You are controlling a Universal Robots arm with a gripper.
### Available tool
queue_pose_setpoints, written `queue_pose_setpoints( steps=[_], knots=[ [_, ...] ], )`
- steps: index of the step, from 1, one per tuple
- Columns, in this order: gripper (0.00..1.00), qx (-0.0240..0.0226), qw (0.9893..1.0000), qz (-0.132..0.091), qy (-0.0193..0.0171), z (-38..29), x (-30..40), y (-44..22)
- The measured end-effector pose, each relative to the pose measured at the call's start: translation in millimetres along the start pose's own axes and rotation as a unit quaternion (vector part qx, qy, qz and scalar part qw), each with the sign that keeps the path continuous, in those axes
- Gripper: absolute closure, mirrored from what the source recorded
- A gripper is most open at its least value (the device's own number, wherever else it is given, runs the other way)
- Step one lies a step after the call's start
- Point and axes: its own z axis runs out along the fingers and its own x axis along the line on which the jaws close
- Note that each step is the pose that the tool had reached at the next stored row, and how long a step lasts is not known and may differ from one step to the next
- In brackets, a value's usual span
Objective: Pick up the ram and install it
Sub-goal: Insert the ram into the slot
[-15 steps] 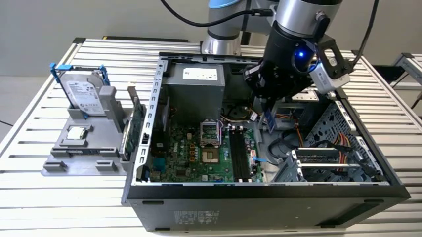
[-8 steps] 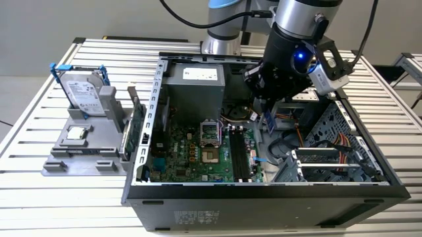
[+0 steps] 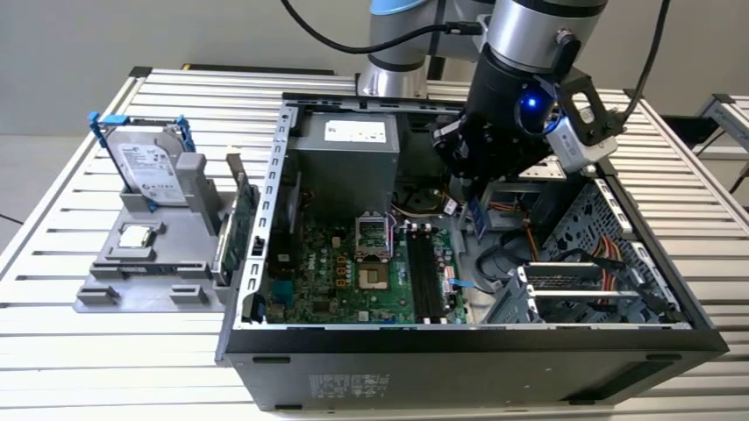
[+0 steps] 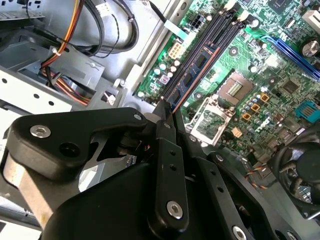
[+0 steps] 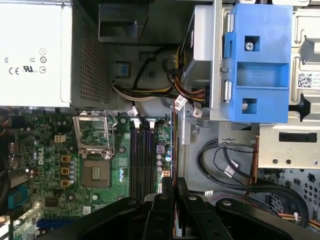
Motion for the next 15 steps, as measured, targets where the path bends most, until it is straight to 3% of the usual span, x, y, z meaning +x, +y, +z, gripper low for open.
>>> queue_pose_setpoints(
  steps=[15],
  knots=[
    [1.0, 0.0003, 1.0, 0.0, 0.0, 10.8, 0.1, 0.4]
  ],
)
